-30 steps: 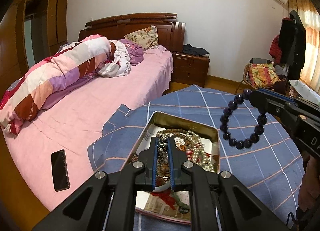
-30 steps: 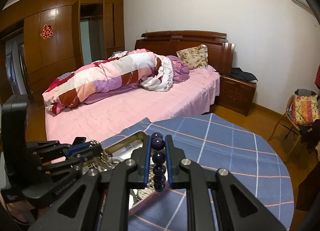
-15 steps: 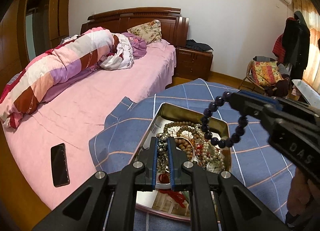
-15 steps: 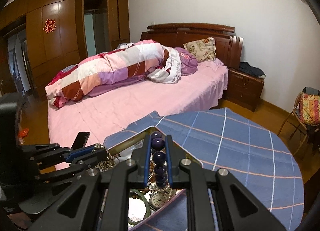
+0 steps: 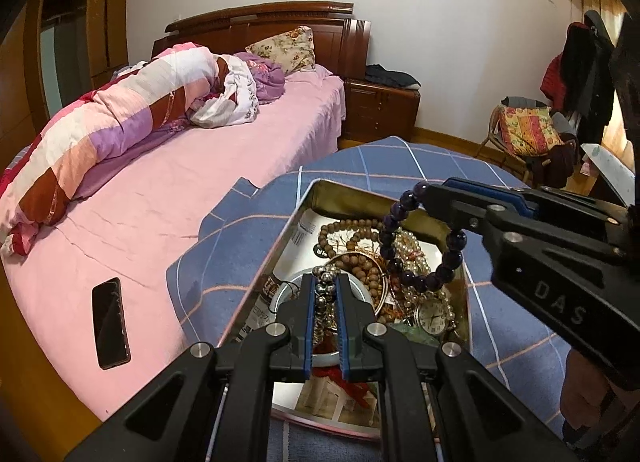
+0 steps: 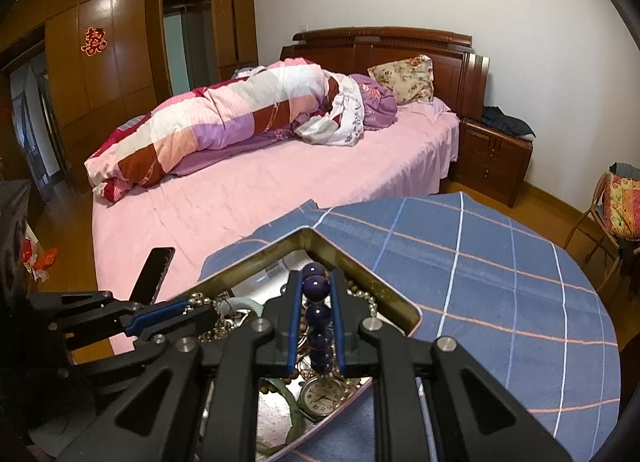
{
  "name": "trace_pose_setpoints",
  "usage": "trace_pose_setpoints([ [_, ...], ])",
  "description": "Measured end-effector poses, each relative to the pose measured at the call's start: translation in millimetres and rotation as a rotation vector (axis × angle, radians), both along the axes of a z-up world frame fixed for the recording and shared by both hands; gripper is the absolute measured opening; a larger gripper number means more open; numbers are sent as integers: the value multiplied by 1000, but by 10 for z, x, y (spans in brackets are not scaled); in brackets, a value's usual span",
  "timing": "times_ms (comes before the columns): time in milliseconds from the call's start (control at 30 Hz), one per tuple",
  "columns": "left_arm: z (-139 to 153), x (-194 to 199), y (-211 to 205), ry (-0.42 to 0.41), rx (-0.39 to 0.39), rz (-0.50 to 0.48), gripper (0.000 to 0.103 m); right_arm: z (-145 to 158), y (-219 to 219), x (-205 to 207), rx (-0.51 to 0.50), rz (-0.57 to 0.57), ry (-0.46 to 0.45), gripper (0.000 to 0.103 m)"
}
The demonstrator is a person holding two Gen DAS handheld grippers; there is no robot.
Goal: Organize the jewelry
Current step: 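Carry the silver beads and purple bracelet over the tin and lower them, then open both grippers to release the beads and bracelet into the tin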
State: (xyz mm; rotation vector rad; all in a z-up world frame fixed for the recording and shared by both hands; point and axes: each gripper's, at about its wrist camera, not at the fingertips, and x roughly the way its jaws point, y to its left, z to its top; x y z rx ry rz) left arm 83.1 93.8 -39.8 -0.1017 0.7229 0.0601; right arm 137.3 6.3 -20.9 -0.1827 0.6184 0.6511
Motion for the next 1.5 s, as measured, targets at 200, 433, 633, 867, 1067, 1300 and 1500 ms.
trace_pose_setpoints([
  [200,-64,23,-53,21,15,-29,9,-108,-9,87,-16,-17,27,16],
  [433,-163,62,-90,48,25,-42,9,-220,-8,146,-46,-32,55,16],
  [633,-217,72,-95,62,29,-41,9,-306,-25,177,-58,-43,75,16],
  [867,-254,58,-109,67,28,-47,9,-348,-30,199,-73,-50,85,17],
  [1067,-252,51,-124,70,31,-44,9,-366,-17,204,-78,-53,90,17],
  [1300,-111,-110,-124,12,36,-8,75,-216,-249,151,14,-101,67,58],
  [1500,118,-330,-112,-61,35,-8,75,-2,-464,-34,73,-141,35,63],
])
